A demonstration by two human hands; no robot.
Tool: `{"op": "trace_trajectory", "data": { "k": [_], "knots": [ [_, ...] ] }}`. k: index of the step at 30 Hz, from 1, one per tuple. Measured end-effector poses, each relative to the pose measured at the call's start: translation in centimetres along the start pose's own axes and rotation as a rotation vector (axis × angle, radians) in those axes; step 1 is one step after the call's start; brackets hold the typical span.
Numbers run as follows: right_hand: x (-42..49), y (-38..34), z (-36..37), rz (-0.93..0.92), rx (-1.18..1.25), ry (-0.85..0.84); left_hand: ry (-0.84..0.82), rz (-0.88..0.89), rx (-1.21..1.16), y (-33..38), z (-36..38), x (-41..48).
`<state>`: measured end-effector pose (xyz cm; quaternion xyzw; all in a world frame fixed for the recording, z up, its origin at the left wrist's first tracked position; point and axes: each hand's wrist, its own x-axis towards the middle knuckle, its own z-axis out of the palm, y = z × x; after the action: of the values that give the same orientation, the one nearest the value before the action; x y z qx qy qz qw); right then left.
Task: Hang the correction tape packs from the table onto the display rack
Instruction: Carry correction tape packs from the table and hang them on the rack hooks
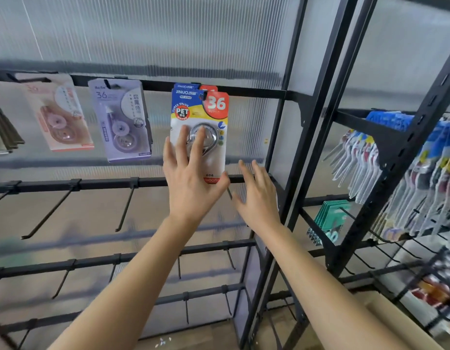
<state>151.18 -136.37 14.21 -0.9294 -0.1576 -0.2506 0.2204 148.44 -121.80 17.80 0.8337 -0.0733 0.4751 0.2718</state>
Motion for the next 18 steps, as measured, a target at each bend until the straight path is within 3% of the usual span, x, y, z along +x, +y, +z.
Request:
{"op": "trace_trajectory", "data": {
  "k": [18],
  "knots": [
    [1.9,1.2,0.4,0.101,-0.002,0.026,-0.363,-0.185,0.254,-6.9,8.0,6.7]
  ]
}}
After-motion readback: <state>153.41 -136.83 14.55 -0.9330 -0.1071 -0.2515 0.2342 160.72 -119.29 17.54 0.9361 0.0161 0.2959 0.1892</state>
